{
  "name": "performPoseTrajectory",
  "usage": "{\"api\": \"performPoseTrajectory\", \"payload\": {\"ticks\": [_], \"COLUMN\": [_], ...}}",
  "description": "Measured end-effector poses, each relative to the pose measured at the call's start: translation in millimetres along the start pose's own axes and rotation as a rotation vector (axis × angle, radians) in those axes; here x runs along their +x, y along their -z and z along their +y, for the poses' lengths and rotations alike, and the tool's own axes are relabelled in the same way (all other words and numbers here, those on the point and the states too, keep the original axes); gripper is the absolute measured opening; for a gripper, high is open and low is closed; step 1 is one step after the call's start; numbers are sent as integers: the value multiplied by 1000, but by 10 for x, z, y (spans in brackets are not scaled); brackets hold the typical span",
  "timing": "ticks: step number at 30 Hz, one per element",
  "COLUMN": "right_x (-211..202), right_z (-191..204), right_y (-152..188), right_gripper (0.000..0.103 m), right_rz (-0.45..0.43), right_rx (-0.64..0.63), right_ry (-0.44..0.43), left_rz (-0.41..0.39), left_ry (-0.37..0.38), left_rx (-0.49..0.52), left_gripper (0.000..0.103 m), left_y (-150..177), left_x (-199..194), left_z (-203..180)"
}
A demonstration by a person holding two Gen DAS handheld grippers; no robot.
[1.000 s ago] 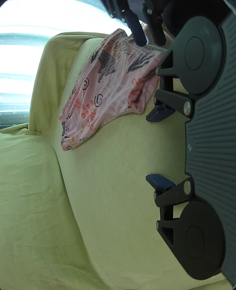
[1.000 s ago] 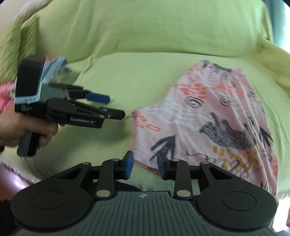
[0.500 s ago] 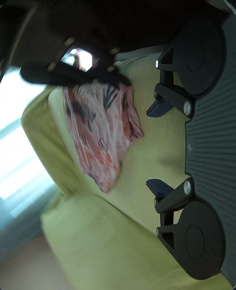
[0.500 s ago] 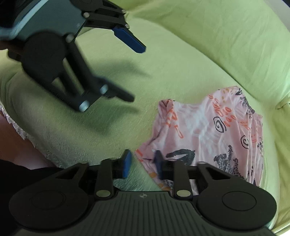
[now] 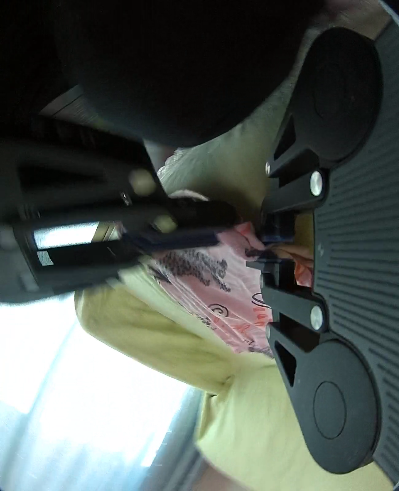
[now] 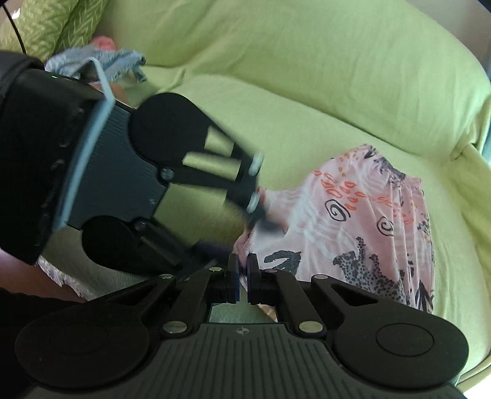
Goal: Fold clothes
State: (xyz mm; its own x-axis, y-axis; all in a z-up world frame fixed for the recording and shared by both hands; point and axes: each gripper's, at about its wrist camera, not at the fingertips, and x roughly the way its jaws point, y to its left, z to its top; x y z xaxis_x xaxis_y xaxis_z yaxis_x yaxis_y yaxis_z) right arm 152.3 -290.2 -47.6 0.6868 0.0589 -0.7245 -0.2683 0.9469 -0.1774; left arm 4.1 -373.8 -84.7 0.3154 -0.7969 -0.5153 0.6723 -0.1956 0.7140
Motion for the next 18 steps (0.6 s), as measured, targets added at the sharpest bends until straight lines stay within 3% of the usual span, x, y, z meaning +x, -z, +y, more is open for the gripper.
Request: {"api": "performPoseTrajectory", "payload": {"ticks": [2,4,5,8,14,18], "right_x": [-119,-188,-193,-90,262,380], "right_z": [-60,-133,-159,-137,-105,-351], "right_y": [108,246,316,396,349,468], "right_gripper": [13,45,47,47,42,9], "right_rz": [-47,-73,-71,-49,-101,-40], "right_rx": [41,72,75,30,-40,-40], "right_ry": [32,117,152,190,295,324], "left_rz": [1,4,4,-10,-51,-57], "left_ry": [19,26,30,45,59,56], "left_rx": [-114,-169,-195,-259,-336,-361], "left_gripper": [6,6,6,6,6,5], "left_y": [8,22,27,22,-54,-38], "left_x": [-14,-18,-17,-16,-75,-131], "left_z": [129,207,246,369,615,753]}}
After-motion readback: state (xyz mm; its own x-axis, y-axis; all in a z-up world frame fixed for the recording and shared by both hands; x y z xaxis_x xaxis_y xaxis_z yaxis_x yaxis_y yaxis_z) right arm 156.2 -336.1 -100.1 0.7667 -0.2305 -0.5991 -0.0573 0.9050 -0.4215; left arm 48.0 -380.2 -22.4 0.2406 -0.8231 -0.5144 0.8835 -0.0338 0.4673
